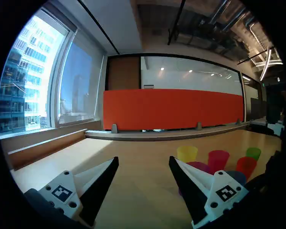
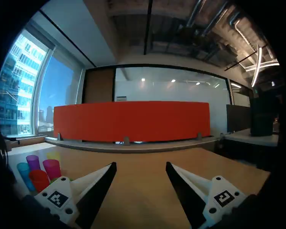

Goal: Pour water

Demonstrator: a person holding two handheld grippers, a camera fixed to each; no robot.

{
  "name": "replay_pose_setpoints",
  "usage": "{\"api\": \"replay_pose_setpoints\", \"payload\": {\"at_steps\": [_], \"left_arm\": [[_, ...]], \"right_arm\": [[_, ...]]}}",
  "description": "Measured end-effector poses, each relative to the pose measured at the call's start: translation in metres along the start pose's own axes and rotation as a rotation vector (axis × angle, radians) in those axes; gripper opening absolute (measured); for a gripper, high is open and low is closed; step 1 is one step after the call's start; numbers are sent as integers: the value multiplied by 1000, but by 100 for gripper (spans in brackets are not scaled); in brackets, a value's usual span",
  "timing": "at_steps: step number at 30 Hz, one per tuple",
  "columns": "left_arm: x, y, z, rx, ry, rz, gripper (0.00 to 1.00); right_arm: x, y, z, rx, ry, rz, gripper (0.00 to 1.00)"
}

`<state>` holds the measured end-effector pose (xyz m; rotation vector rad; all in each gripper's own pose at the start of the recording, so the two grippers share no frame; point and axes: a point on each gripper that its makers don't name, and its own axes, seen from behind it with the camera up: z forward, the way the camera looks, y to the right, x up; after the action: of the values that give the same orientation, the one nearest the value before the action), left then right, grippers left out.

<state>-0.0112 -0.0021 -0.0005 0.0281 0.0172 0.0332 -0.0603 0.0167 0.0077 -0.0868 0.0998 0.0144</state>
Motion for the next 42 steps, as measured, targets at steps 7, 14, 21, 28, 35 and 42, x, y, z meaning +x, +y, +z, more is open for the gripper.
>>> {"api": "replay_pose_setpoints", "payload": {"at_steps": [7, 14, 21, 28, 35, 42], "left_arm": [[0, 0, 0, 0, 0, 0, 98], [0, 0, 0, 0, 0, 0, 98], [0, 0, 0, 0, 0, 0, 98], [0, 0, 0, 0, 0, 0, 98], [0, 0, 0, 0, 0, 0, 98], [0, 0, 0, 0, 0, 1, 98]], "right_arm": [[-9, 0, 2, 5, -18, -1, 100], [-13, 0, 1, 3, -33, -12, 100], [-17, -6, 1, 9, -46, -19, 100], [-16, -6, 1, 7, -47, -19, 100], [-16, -6, 1, 6, -49, -19, 100], [-17, -6, 0, 7, -51, -18, 100]]}}
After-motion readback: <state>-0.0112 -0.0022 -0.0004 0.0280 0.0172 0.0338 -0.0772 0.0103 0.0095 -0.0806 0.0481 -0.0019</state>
